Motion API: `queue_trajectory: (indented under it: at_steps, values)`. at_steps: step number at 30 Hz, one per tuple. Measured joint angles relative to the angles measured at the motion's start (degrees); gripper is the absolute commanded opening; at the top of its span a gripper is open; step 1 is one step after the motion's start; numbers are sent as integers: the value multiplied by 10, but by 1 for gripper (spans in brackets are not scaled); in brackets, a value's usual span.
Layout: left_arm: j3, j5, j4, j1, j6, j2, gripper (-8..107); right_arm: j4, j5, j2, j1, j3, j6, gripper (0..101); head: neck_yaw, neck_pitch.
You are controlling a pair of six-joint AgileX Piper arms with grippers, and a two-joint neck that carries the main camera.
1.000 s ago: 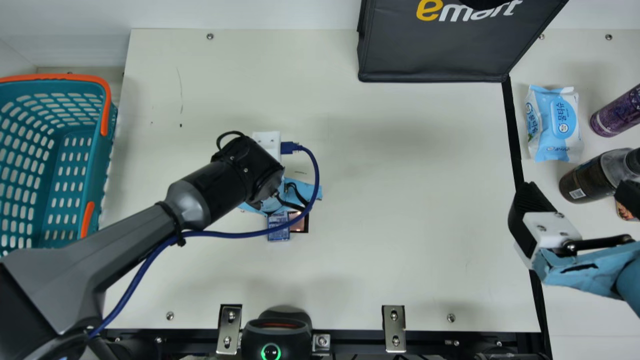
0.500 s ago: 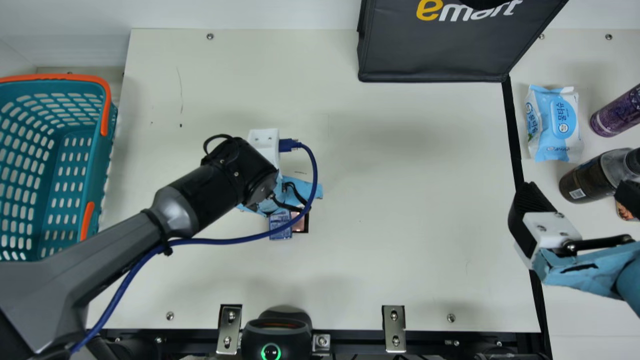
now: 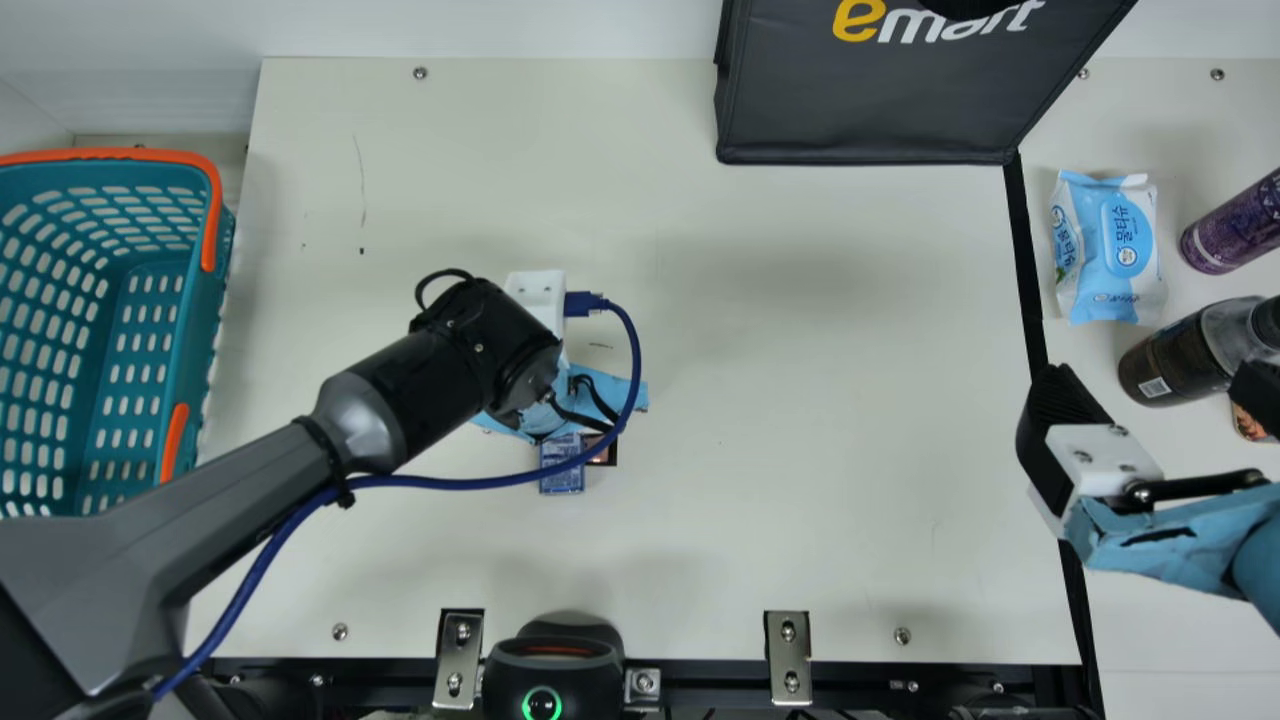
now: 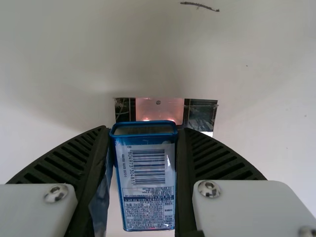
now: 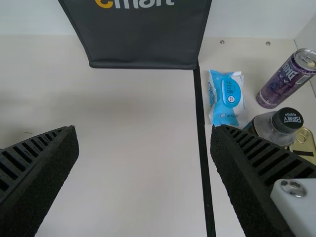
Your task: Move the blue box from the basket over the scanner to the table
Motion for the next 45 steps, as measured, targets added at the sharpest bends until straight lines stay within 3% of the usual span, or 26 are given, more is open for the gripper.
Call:
queue_trajectory:
  at_steps: [12, 31, 37, 45]
  values:
    - [-15, 7, 63, -5, -37, 10, -8, 0, 0, 0, 0, 0, 0, 95, 0, -1]
    - [-7, -48, 11, 8, 16, 0, -8, 0, 0, 0, 0, 0, 0, 95, 0, 0]
    - [21, -70, -33, 37, 62, -46, -8, 0, 0, 0, 0, 0, 0, 95, 0, 0]
    - [68, -91, -156, 106, 187, -128, -8, 0, -1, 0, 0, 0, 0, 95, 0, 0]
